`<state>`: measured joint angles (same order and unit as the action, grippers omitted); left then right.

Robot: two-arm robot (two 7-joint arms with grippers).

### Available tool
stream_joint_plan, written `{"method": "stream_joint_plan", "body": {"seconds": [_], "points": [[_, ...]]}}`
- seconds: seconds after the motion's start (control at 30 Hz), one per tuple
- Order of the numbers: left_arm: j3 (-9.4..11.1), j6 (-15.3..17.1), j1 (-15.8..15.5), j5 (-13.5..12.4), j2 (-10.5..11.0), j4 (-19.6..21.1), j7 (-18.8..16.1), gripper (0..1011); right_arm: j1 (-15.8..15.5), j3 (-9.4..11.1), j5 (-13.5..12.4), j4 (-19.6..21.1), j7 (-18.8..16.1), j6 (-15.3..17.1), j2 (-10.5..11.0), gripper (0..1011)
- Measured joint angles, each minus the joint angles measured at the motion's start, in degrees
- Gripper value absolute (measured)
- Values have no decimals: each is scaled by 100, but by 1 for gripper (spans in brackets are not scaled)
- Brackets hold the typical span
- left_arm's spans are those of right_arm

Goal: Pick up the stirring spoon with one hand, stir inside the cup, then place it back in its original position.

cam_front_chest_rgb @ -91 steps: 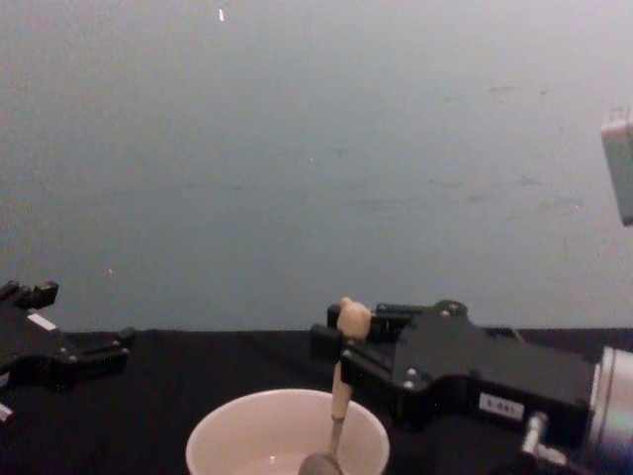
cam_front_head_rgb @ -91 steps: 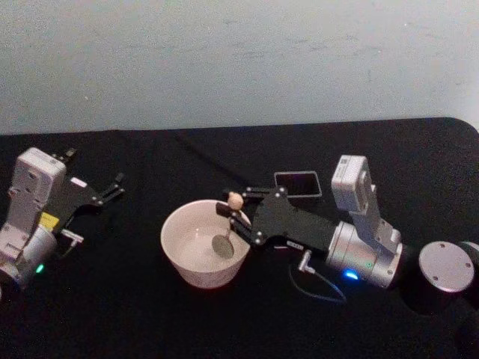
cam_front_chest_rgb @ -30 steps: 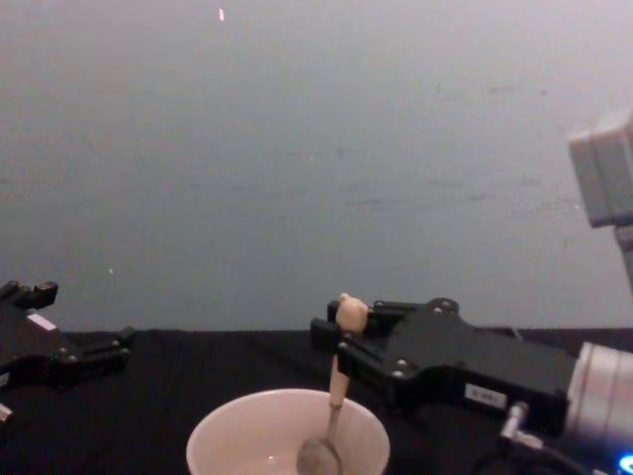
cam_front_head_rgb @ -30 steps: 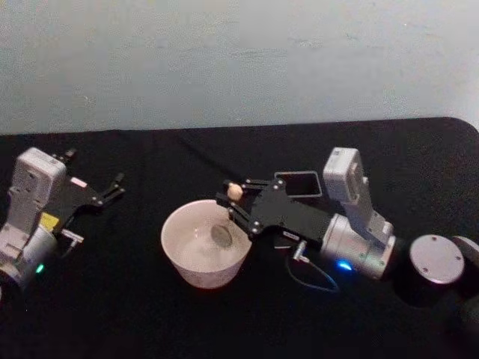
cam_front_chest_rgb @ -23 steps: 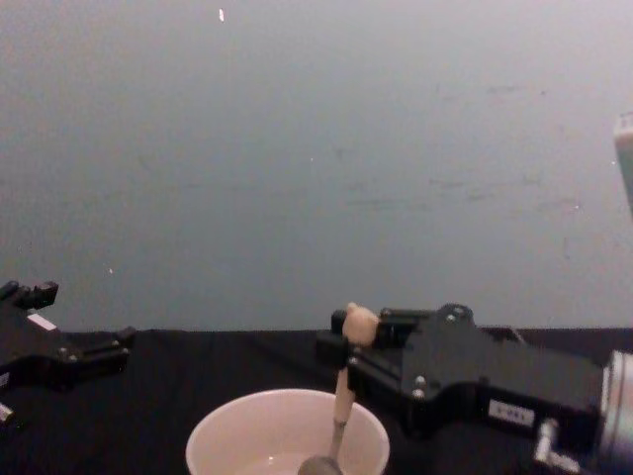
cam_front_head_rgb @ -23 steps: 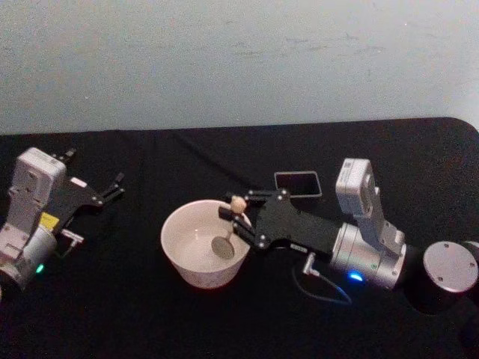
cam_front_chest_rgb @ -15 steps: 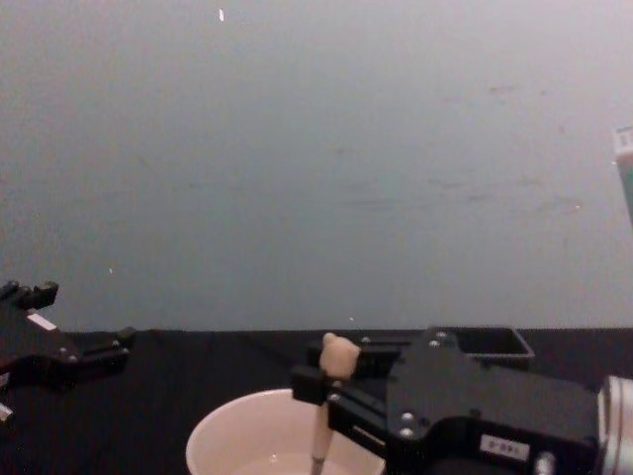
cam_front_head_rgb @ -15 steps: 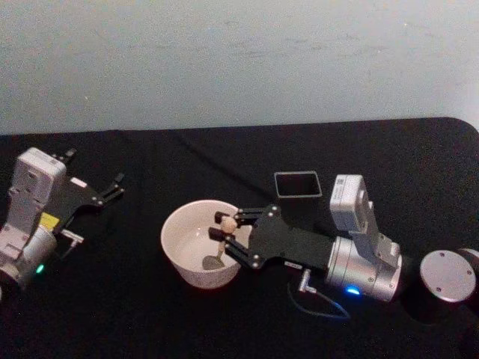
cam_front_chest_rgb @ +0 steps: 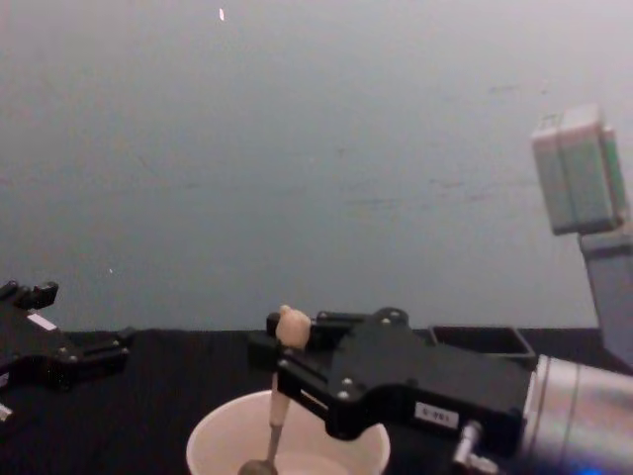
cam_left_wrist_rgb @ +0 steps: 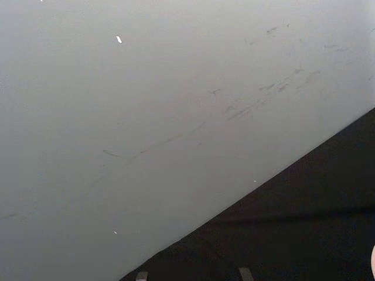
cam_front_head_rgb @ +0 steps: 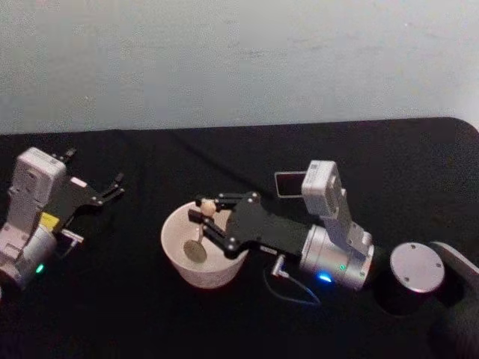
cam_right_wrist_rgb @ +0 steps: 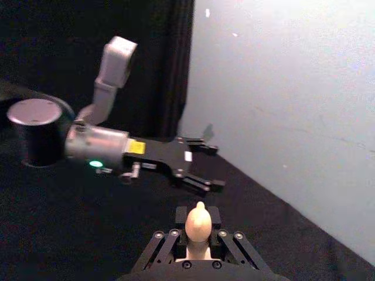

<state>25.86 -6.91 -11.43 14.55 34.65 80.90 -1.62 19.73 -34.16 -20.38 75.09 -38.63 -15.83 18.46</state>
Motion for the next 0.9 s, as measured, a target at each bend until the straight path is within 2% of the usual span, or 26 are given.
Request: {"method": "stream_joint_plan", "body": {"seconds": [0.17, 0.5, 0.8, 0.9], "points": [[0, 0, 0, 0, 0, 0, 0, 1001, 131, 83, 94, -234, 172, 4, -107, 202], [0, 0, 0, 0, 0, 0, 0, 1001, 170, 189, 154, -354, 224, 2, -117, 202], [0, 0, 0, 0, 0, 0, 0, 1001, 106, 296, 165, -298, 234, 6, -25, 202], [0, 0, 0, 0, 0, 0, 0, 1001, 44, 346, 166, -230, 225, 12, 67, 202]]}}
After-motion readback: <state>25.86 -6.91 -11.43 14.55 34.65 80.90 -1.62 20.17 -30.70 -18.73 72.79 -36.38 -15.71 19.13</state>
